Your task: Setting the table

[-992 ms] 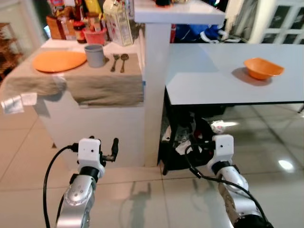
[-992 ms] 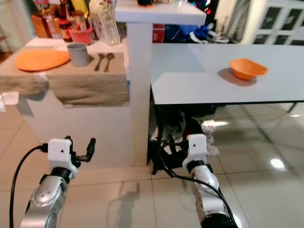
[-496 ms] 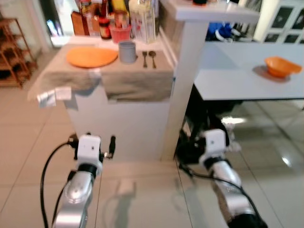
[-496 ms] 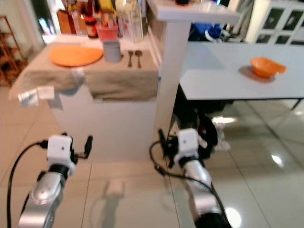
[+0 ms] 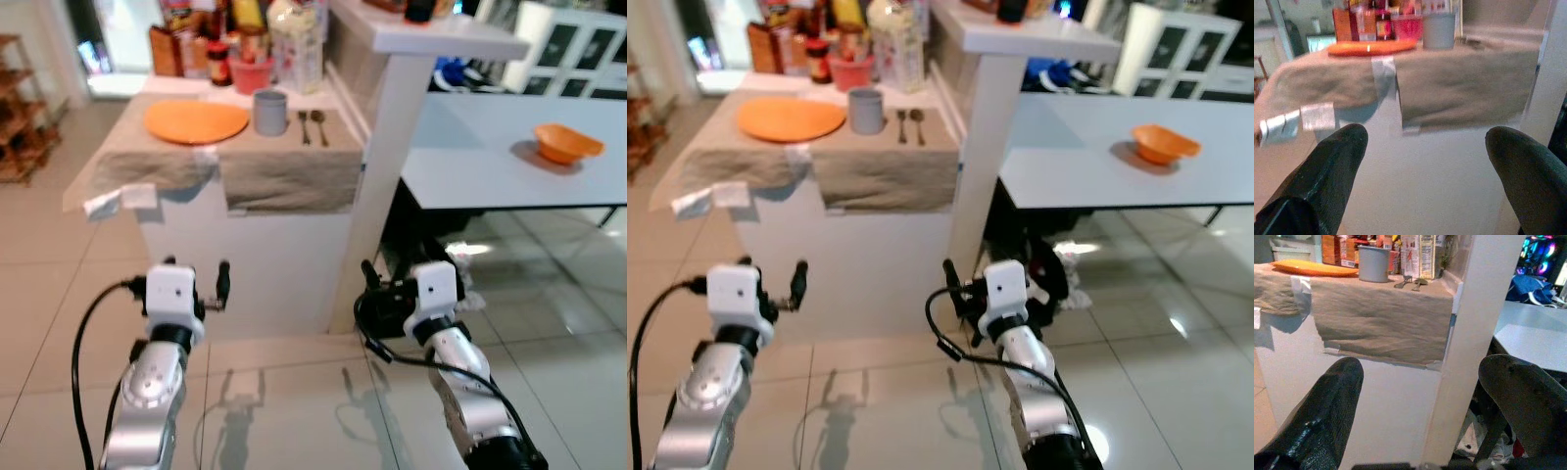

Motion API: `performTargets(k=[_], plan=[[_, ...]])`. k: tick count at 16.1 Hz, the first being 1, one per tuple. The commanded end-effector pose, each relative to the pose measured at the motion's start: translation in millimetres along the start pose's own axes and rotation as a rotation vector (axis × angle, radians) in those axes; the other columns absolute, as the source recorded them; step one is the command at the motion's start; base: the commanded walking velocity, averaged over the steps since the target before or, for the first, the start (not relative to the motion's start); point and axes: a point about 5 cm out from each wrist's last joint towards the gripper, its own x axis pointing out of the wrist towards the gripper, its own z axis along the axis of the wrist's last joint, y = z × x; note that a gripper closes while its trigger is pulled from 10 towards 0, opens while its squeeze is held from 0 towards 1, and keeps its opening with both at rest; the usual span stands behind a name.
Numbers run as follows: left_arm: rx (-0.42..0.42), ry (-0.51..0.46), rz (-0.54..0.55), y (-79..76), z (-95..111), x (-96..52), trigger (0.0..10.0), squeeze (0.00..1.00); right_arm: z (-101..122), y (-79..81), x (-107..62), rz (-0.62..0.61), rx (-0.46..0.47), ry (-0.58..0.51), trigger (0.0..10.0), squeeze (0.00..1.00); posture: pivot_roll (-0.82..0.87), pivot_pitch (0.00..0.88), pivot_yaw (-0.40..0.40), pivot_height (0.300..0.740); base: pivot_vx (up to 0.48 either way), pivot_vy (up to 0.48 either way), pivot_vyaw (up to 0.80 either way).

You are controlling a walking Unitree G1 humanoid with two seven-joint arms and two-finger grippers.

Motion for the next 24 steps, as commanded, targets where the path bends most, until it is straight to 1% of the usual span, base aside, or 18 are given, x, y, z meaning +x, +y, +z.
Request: performTargets(k=[1, 4, 10, 16, 19, 21, 22, 23, 24], plan=[[-0.013, 0.004, -0.006, -3.1, 1, 0.4, 10.0, 0.00, 8, -4.9, 2.3, -0.012, -0.024, -0.032, 10.0, 0.00, 0.02, 0.000, -0.040, 0.740, 0.409, 0.247, 0.00], [-0.036, 0.020, 0.007, -2.4, -2, 1.2, 10.0, 0.00, 6, -7.8, 2.5, -0.012, -0.027, -0.024, 10.0, 0.00, 0.01, 0.000, -0.041, 0.740, 0.392, 0.275, 0.00], [0.005, 0.024, -0.021, -4.3, -2, 3.5, 10.0, 0.00, 3, -7.1, 3.0, -0.007, -0.027, -0.013, 10.0, 0.00, 0.02, 0.000, -0.040, 0.740, 0.385, 0.286, 0.00], [0.023, -0.004, -0.041, -7.2, 3, 5.4, 10.0, 0.00, 4, -6.7, 4.2, -0.011, -0.023, -0.016, 10.0, 0.00, 0.02, 0.000, -0.038, 0.740, 0.384, 0.287, 0.00], [0.058, -0.044, -0.084, -12.5, 12, 7.7, 10.0, 0.00, 7, -5.3, 5.5, -0.011, -0.024, -0.034, 10.0, 0.00, 0.02, 0.000, -0.033, 0.740, 0.387, 0.282, 0.00], [0.128, -0.100, -0.159, -21.8, 23, 9.0, 10.0, 0.00, 9, -4.9, 4.6, -0.012, -0.025, -0.046, 10.0, 0.00, 0.01, 0.000, -0.030, 0.740, 0.428, 0.000, 0.00], [0.171, -0.123, -0.175, -24.9, 31, 13.0, 10.0, 0.00, 11, -3.9, 3.8, -0.008, -0.030, -0.056, 10.0, 0.00, 0.01, 0.000, -0.027, 0.740, 0.356, 0.000, 0.00], [0.166, -0.131, -0.183, -26.0, 36, 15.9, 10.0, 0.00, 12, -3.4, 3.6, -0.007, -0.029, -0.059, 10.0, 0.00, 0.01, 0.000, -0.024, 0.740, 0.000, 0.000, 0.00], [0.153, -0.152, -0.213, -27.3, 51, 24.1, 10.0, 0.00, 12, -3.1, 2.9, -0.008, -0.027, -0.063, 10.0, 0.00, 0.01, 0.000, -0.022, 0.740, 0.000, 0.000, 0.00]])
